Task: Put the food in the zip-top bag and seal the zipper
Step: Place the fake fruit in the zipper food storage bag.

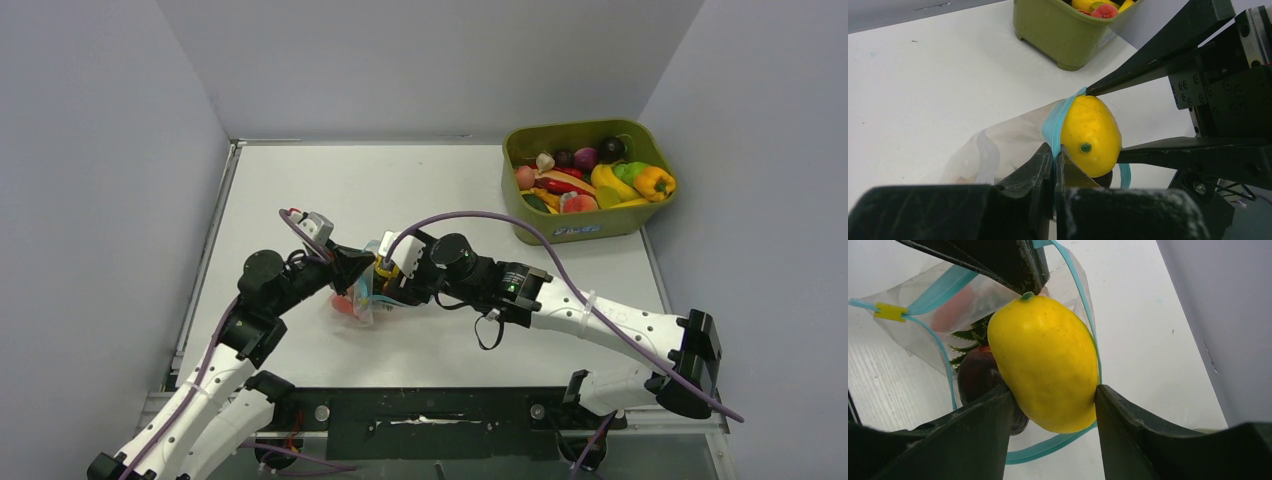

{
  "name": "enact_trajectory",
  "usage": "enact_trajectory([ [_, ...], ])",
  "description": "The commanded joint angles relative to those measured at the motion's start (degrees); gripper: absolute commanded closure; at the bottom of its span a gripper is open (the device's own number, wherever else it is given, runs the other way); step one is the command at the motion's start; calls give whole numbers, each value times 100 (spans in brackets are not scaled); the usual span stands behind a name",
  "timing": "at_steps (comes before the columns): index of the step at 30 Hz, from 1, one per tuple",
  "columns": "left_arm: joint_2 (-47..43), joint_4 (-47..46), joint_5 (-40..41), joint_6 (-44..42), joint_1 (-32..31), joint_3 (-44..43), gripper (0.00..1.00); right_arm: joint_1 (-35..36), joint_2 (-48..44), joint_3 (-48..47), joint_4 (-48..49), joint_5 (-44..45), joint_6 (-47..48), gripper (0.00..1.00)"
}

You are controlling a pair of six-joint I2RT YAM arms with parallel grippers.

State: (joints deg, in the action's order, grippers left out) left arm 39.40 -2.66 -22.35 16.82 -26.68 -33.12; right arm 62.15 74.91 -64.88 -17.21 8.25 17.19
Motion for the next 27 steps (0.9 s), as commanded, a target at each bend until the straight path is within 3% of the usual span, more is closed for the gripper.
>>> enact_trajectory([
  [1,-68,-535,-375,202,-22,-98,100,33,62,-280,154,498,137,71],
  [16,-43,-696,-527,238,-22,-124,100,42,6,106,788,368,102,70],
  [27,-116,-807,-700,287,-22,-23,100,-152,-253,766,1807,-401,-413,44],
])
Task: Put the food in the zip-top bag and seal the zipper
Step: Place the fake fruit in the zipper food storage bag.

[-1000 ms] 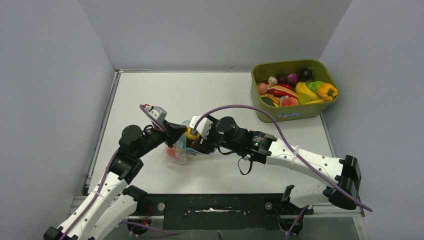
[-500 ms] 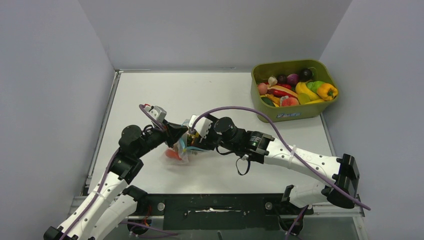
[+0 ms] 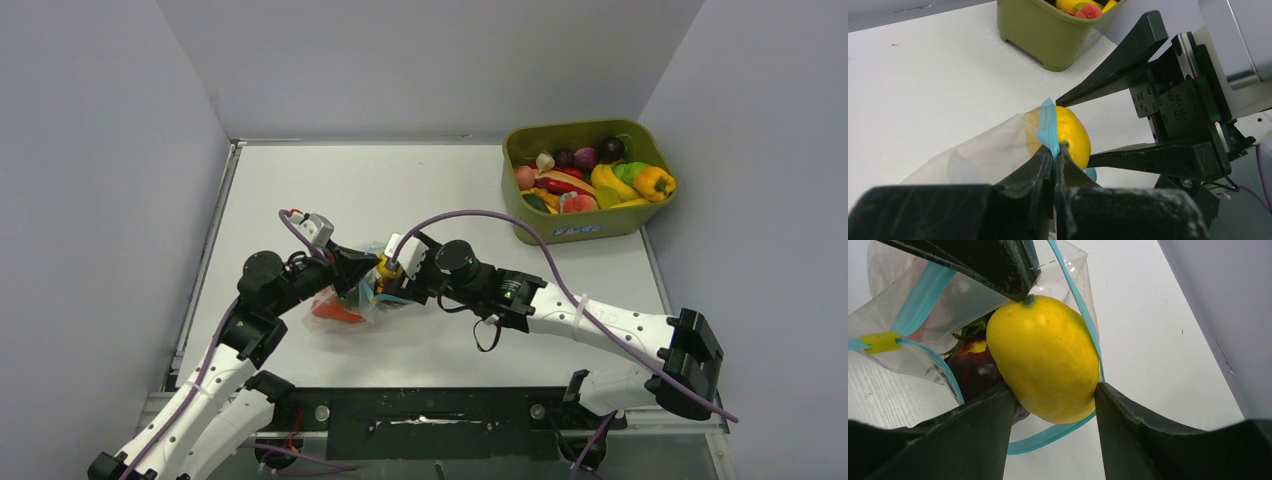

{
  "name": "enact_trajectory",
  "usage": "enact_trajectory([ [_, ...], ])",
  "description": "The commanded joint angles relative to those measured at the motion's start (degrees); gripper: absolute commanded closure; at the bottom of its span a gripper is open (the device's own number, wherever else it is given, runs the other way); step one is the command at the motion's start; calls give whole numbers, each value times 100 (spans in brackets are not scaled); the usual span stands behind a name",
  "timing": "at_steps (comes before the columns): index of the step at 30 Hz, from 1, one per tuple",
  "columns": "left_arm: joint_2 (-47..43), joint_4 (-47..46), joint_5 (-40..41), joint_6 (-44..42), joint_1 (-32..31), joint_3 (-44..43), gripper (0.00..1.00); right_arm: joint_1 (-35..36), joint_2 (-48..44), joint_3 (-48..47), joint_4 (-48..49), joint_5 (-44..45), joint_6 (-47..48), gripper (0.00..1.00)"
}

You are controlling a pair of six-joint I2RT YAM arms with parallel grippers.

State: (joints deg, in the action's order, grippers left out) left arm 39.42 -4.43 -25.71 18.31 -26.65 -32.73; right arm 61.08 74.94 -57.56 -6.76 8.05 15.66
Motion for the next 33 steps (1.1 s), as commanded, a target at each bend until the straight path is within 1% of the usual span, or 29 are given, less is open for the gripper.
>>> enact_trajectory([
  [1,-126,-637,-368,138,-23,-44,100,-50,-266,46,821,-443,-299,42],
  [3,-137,-654,-371,146,-24,-17,100,-50,-273,89,967,-530,-349,42],
  [4,-147,-662,-380,155,-24,-8,100,-53,-266,102,1017,-552,-367,46],
  [5,-153,-671,-381,156,-24,-6,100,-68,-242,104,1052,-565,-383,52],
  [7,-174,-678,-382,164,-28,-5,100,-97,-194,100,1091,-575,-432,68],
  [8,-179,-682,-389,157,-25,-12,100,-133,-183,123,1147,-608,-471,74],
  [10,-189,-682,-418,156,-24,-14,100,-200,-212,230,1345,-709,-598,77],
  [15,-227,-583,-443,113,-28,-66,100,-448,-601,800,2224,-932,-1022,77],
  [19,-233,-568,-426,112,-17,-93,100,-765,-1116,1425,3028,-1295,-1480,77],
  [22,-192,-579,-416,120,-21,-104,100,-824,-1345,1711,3358,-1479,-1540,77],
  [30,-54,-1095,-501,464,-24,34,100,-843,-1518,2322,4693,-1881,-1888,75],
  [33,-27,-1265,-518,596,-24,72,100,-852,-1431,2421,5129,-1957,-2003,72],
])
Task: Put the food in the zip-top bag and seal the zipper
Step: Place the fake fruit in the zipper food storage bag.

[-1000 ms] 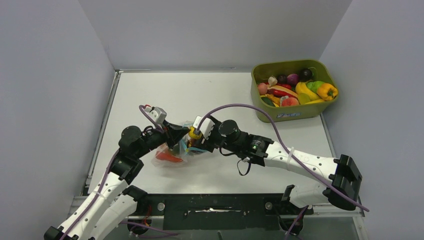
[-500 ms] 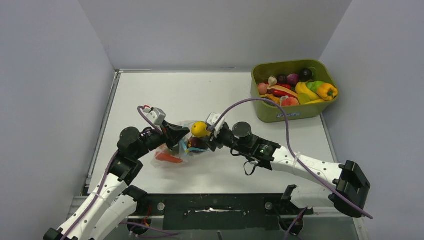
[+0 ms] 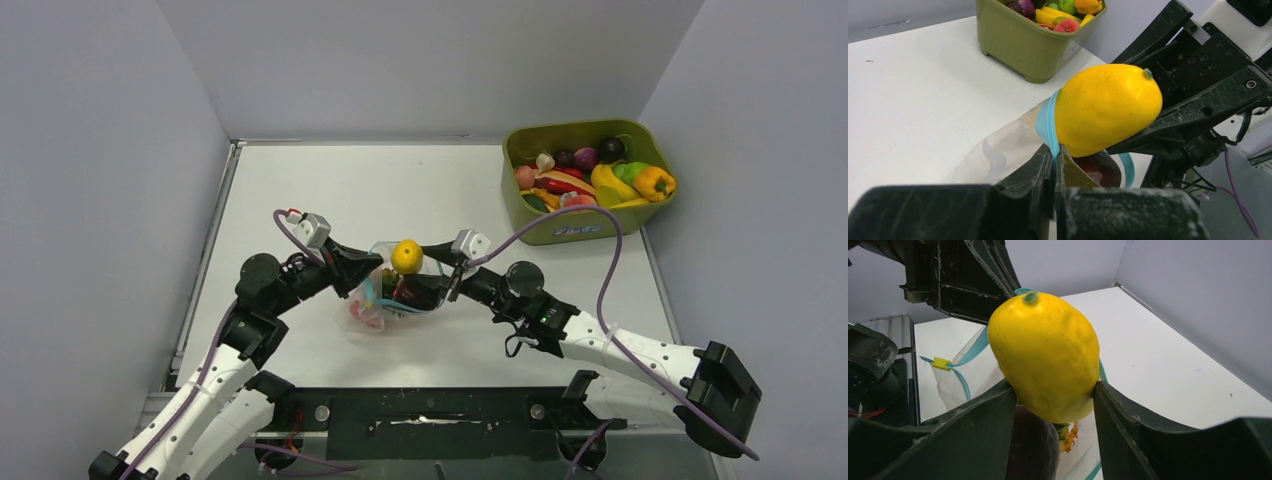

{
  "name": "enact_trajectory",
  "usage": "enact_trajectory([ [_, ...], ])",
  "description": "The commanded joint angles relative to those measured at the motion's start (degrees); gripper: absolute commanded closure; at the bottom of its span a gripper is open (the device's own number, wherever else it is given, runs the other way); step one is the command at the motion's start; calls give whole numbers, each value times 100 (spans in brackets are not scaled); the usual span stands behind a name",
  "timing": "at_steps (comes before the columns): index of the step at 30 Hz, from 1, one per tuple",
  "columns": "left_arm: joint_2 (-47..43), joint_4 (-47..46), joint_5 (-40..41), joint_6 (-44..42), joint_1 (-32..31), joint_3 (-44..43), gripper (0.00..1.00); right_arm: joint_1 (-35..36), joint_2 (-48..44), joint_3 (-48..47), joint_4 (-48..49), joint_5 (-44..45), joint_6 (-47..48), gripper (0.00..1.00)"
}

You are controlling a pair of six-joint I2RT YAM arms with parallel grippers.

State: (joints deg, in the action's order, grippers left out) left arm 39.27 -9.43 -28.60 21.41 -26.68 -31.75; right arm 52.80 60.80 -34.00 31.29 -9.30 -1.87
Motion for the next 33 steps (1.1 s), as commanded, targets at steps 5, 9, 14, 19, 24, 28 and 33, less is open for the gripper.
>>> enact_trajectory([
  [5,1,-1002,-285,513,-22,15,100,-31,206,43,1500,-379,-238,64],
  [9,-21,-1125,-303,646,-22,50,100,-59,266,51,1332,-338,-183,51],
  [14,-33,-1157,-296,688,-20,55,100,-94,65,-7,749,-283,15,33],
  [19,-31,-1181,-281,698,-19,80,100,-125,-250,-112,55,-20,239,21],
  [24,-15,-1193,-271,698,-22,84,100,-136,-380,-419,-731,70,433,17],
  [28,-2,-1210,-281,698,-22,107,100,-138,-447,-627,-1109,91,464,20],
  [33,26,-1227,-295,687,-22,123,100,-136,-414,-886,-1341,49,395,30],
])
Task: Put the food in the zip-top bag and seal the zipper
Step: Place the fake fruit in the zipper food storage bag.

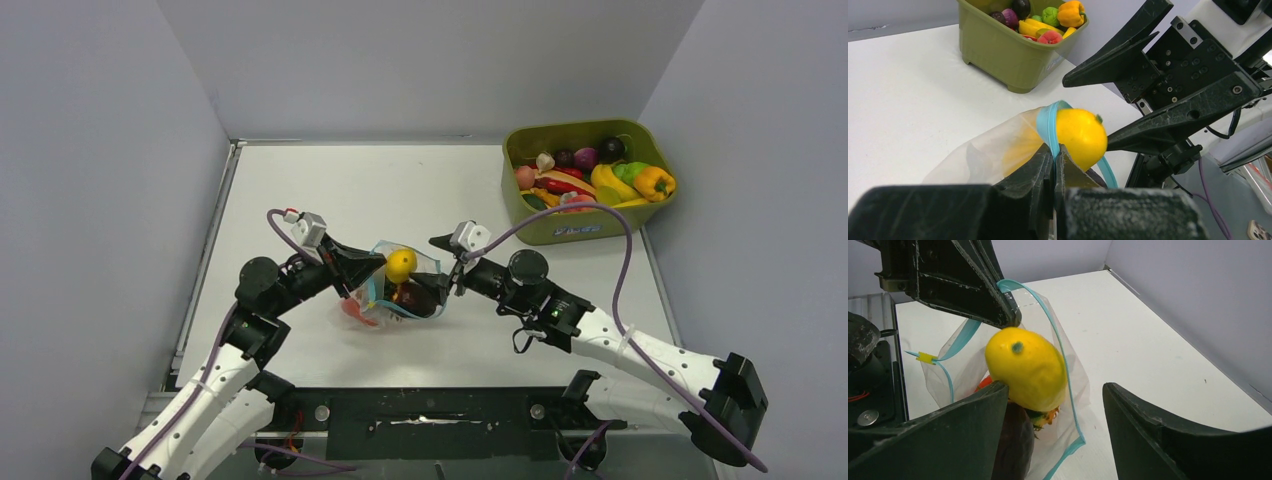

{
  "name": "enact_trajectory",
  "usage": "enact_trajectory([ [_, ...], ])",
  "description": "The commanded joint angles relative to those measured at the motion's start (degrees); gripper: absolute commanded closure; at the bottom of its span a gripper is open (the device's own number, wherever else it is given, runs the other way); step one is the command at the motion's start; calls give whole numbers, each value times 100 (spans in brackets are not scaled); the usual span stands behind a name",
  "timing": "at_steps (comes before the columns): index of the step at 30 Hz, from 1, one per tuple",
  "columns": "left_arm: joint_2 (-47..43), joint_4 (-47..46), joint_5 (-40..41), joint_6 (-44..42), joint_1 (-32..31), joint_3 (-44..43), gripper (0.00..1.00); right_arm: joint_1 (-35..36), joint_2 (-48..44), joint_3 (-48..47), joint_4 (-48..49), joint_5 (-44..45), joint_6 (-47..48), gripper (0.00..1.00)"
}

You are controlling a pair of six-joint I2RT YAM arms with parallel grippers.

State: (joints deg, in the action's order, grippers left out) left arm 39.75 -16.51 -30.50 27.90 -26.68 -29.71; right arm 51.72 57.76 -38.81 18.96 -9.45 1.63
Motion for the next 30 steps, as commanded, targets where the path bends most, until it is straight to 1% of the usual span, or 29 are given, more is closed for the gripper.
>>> enact_trajectory([
  [1,-14,-532,-104,40,-22,-74,100,-23,-92,-446,-111,-12,9,31],
  [3,5,-533,-103,39,-22,-67,100,5,-72,-541,-112,-189,-83,31],
  [6,14,-535,-102,23,-22,-61,100,134,-80,-694,-165,-214,-168,27],
  [10,39,-566,-98,13,-22,-56,100,180,24,-766,-269,-16,-255,26],
  [13,76,-597,-135,22,-17,-66,100,186,212,-831,-533,343,-204,26],
  [17,77,-607,-149,22,-16,-82,100,180,525,-923,-1023,653,-65,26],
  [20,76,-601,-157,22,-13,-85,100,174,721,-911,-1183,903,-27,26],
  [24,77,-636,-175,39,-14,-79,100,161,882,-867,-1180,1128,-2,29],
  [30,57,-660,-211,63,-8,-72,100,128,903,-861,-1110,1160,-3,30],
])
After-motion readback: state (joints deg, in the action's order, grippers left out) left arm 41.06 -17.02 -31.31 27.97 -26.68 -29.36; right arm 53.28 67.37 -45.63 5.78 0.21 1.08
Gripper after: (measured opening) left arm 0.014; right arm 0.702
